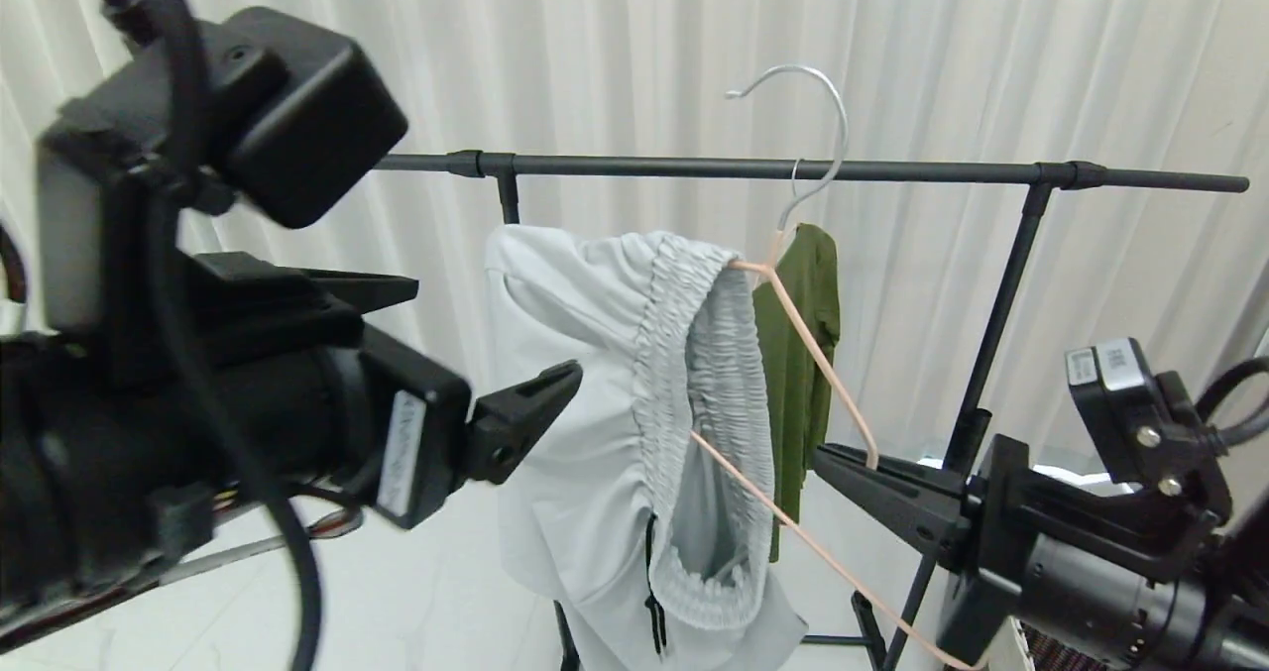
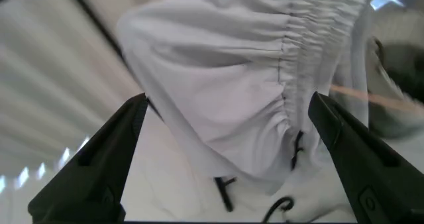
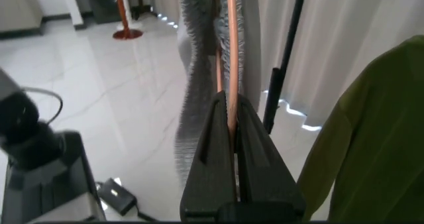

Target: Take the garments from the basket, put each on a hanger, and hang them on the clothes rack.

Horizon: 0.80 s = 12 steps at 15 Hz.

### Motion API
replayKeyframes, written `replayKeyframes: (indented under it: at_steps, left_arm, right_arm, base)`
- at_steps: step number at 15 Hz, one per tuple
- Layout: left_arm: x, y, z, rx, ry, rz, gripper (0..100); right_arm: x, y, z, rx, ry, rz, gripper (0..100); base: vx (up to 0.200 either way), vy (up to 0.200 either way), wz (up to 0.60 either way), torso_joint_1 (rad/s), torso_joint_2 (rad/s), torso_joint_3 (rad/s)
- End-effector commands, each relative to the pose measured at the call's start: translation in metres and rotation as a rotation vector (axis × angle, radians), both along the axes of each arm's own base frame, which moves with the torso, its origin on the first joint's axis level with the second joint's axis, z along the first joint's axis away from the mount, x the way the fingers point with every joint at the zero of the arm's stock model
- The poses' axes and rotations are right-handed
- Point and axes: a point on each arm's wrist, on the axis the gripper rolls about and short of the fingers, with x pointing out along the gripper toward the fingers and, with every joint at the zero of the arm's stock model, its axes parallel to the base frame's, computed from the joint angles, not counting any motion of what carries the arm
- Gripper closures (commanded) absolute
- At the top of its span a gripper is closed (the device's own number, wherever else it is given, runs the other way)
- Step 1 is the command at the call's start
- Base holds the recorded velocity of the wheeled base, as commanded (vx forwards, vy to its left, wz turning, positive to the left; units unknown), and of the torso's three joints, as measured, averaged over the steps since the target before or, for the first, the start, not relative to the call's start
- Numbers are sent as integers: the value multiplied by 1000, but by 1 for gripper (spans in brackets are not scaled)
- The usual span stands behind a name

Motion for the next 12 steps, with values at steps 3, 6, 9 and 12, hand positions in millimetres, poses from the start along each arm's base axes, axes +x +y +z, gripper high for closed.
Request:
replayKeyframes:
  at_steps: [3,6,9,12]
  left_arm:
    - [-18,49,-4,74,-58,-208,0]
    - [-17,43,-15,104,-24,-353,0]
    - [-18,42,-22,105,4,-407,0]
    - [-23,41,-30,93,40,-499,0]
  right_arm:
    - [-18,-21,-8,-38,-35,53,100]
    - [-31,-27,-21,-83,-16,94,100]
    - [-52,-35,-32,-110,-1,178,100]
    - [-64,-40,-39,-132,-9,229,100]
  base:
    - [0,0,0,0,0,0]
    - [0,0,0,0,0,0]
    - [0,0,0,0,0,0]
    - [0,0,0,0,0,0]
